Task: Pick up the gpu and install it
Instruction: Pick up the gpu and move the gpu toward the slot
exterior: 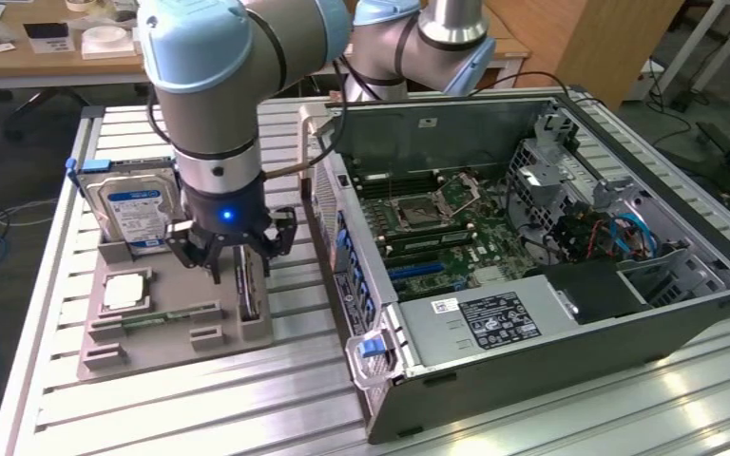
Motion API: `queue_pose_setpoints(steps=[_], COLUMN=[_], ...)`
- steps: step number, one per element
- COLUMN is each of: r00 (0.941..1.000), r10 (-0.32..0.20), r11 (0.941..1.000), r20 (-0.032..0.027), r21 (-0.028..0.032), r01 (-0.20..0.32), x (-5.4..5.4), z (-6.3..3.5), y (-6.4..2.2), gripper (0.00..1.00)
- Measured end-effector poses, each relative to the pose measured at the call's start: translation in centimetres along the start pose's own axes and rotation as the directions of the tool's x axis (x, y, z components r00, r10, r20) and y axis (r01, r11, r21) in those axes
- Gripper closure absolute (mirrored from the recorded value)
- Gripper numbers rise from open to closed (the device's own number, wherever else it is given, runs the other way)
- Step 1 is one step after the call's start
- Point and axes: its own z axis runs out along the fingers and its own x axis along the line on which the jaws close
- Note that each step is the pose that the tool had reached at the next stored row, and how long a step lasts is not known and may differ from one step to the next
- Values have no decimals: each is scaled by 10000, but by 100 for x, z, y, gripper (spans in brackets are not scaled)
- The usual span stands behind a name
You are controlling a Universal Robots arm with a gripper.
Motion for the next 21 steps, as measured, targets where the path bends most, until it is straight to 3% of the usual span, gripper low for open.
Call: queue_pose_setpoints(steps=[8, 17, 21], r00=[10000, 10000, 10000], r10=[0, 0, 0], r11=[10000, 10000, 10000], r20=[0, 3, 3], r21=[3, 10, 66], r01=[0, 0, 0], x=[0, -1, -1], z=[29, -91, -92], y=[3, 8, 8], gripper=[35, 35, 35])
